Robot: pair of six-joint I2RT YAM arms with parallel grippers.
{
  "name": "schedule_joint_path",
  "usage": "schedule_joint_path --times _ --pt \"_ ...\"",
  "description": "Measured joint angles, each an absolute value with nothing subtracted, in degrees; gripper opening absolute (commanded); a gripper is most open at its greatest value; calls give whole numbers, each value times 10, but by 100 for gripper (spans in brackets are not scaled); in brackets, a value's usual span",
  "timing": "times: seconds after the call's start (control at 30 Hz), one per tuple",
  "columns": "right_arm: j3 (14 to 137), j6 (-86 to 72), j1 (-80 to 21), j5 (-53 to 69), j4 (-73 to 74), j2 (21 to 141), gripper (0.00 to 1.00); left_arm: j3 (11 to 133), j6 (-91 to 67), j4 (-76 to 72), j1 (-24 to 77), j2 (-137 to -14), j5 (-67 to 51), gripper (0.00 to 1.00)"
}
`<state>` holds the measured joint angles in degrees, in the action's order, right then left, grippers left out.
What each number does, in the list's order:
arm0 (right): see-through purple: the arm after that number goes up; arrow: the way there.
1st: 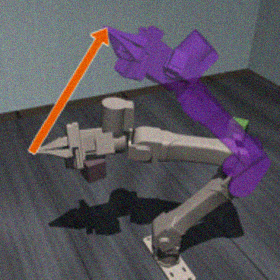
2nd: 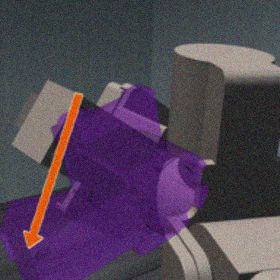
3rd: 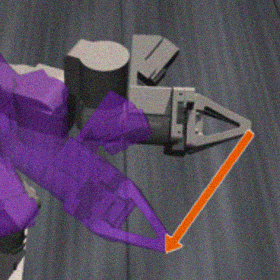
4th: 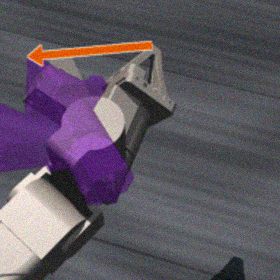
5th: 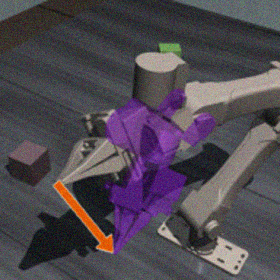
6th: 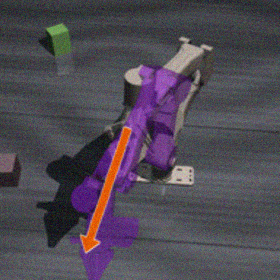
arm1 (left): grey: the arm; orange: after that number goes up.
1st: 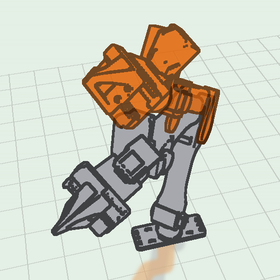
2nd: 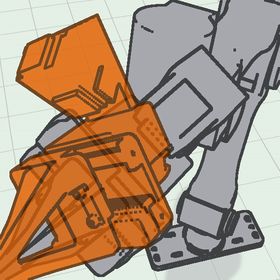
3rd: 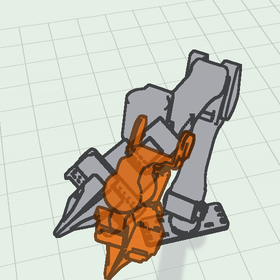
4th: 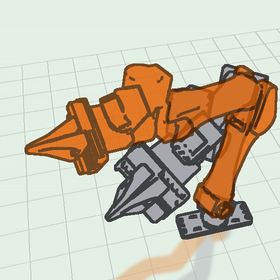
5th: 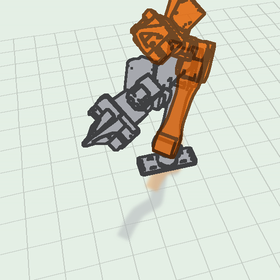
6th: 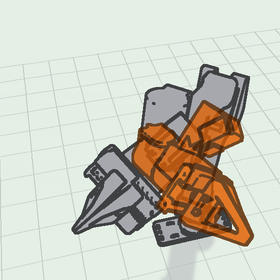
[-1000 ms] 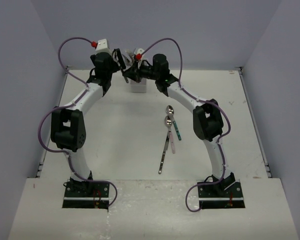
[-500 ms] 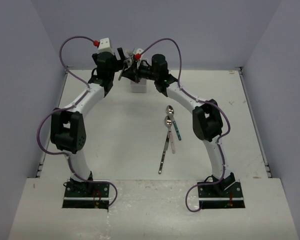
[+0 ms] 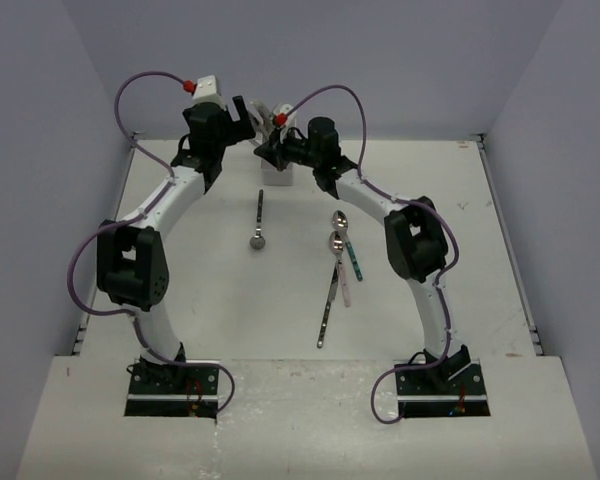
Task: Sort the eating utensils into containers
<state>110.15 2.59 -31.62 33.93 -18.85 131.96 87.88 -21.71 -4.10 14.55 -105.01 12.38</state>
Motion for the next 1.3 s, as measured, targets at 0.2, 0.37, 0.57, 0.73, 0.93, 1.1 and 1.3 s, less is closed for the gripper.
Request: schedule_joint_path --times 0.2,0.37,0.57,0.73,0.93,1.1,1.3 --pt "1057 42 -312 339 -140 1282 11 872 -193 -32 131 -1045 125 100" --pt "1016 107 -312 334 -77 1228 46 821 -167 -23 128 -1010 126 100" --pt "957 162 -306 294 -19 1161 99 782 -117 8 110 -991 53 100" --pt "881 157 -284 237 6 1097 99 753 -79 73 131 -995 2 100" --pt "831 139 -269 157 22 1049 99 754 -57 152 198 -1038 12 100" --pt "792 128 -263 121 30 1015 99 755 -49 208 210 -1086 17 100" --pt "748 125 -251 81 34 973 99 761 -50 233 212 -1124 25 79"
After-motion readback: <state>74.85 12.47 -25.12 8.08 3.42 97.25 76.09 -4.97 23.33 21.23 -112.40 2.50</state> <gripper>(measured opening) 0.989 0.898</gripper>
